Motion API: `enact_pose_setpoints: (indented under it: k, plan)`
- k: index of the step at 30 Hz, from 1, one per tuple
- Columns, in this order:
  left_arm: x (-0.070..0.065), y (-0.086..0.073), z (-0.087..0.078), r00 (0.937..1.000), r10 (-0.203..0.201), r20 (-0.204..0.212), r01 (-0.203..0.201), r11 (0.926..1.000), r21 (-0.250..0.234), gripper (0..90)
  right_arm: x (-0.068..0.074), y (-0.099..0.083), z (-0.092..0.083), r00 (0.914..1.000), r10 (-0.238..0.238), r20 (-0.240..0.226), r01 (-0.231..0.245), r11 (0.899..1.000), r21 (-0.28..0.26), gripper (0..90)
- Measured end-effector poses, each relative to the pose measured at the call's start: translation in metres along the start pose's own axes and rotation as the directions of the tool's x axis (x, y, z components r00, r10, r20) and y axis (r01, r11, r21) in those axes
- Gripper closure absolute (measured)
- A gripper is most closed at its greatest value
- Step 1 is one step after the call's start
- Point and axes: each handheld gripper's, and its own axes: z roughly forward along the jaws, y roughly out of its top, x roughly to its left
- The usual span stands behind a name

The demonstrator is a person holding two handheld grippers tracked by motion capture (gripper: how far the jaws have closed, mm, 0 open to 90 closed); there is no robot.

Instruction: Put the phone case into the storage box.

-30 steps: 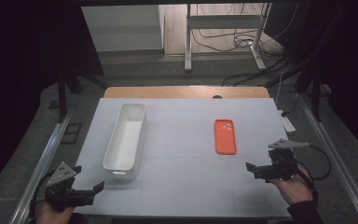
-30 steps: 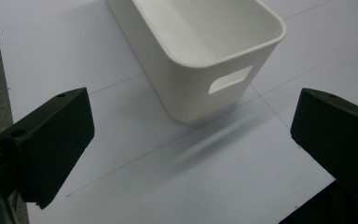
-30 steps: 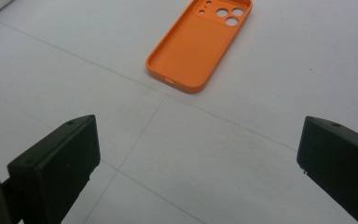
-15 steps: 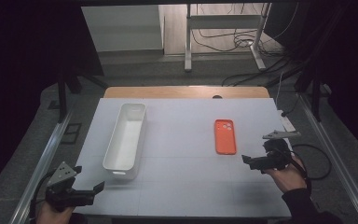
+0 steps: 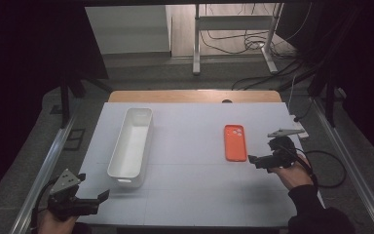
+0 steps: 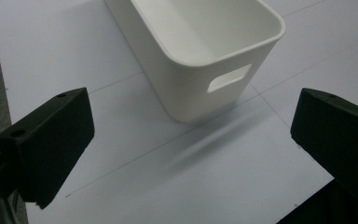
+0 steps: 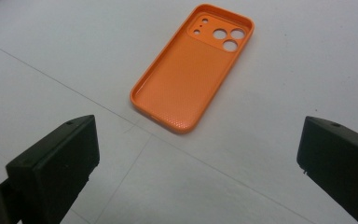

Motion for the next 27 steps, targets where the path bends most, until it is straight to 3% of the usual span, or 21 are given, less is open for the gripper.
enact_pose_setpoints:
  k: [27]
  plan:
    - [-0.001, 0.0, 0.001, 0.9999, 0.016, 0.006, -0.016, 0.9998, 0.007, 0.2, -0.006, 0.034, 0.038, 0.9999, -0.009, -0.006, 0.01, 0.999, 0.038, 0.0]
